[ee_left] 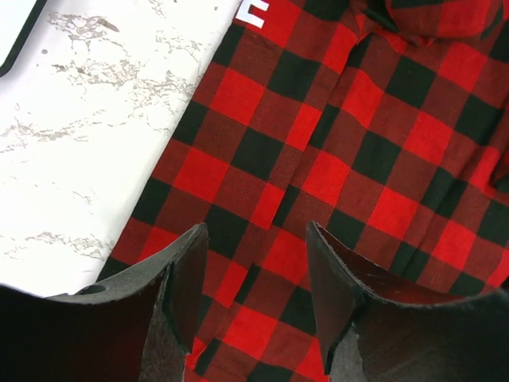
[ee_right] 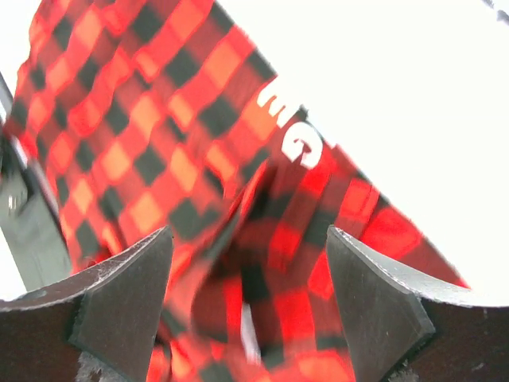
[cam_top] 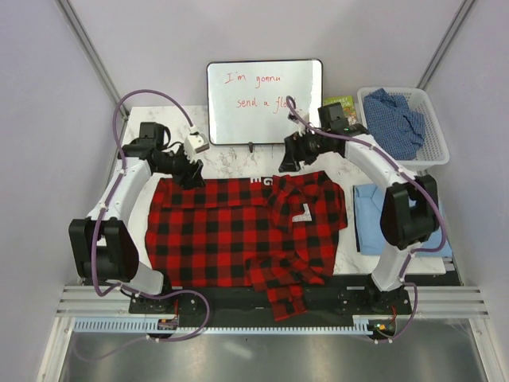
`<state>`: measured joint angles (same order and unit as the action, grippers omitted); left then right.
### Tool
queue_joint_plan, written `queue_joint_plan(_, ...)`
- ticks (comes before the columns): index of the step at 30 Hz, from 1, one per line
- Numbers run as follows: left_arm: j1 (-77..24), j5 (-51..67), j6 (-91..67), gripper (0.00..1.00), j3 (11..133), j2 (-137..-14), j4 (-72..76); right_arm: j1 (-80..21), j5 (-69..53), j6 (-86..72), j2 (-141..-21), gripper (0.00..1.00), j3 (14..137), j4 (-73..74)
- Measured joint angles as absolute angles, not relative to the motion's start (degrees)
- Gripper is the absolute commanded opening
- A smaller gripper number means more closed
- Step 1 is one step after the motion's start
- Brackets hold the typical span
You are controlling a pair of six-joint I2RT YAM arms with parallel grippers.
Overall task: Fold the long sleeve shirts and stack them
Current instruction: Fold the shirt
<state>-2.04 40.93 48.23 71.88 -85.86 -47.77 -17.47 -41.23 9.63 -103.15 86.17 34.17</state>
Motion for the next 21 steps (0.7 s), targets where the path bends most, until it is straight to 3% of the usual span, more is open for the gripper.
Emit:
queue_joint_plan(4, -2.00, 40.71, 45.89, 0.61, 71.11, -85.43, -46.35, -21.45, -36.32, 4.93, -108.55, 0.76, 90.41, 31.64)
queue_joint_plan(7, -2.00, 40.53, 44.75, 0.74, 69.93, -84.12, -46.15, -24.32, -32.40, 3.73, -112.49, 0.68, 93.36, 32.32)
queue_joint_plan(9, -2.00, 40.47, 44.12, 0.75, 69.78, -83.05, -46.11, -25.30, -30.63, 3.49, -114.48, 0.61, 94.70, 33.69)
queue_joint_plan(15, -2.00, 40.64, 42.61, 0.75, 69.78, -79.79, -45.65, -24.80, -28.34, 4.08, -115.33, 0.00, 94.72, 40.07)
queue_joint_plan(21, -2.00, 40.86, 41.47, 0.75, 69.78, -78.37, -45.58, -25.67, -33.74, 9.67, -108.71, 0.00, 85.86, 41.91)
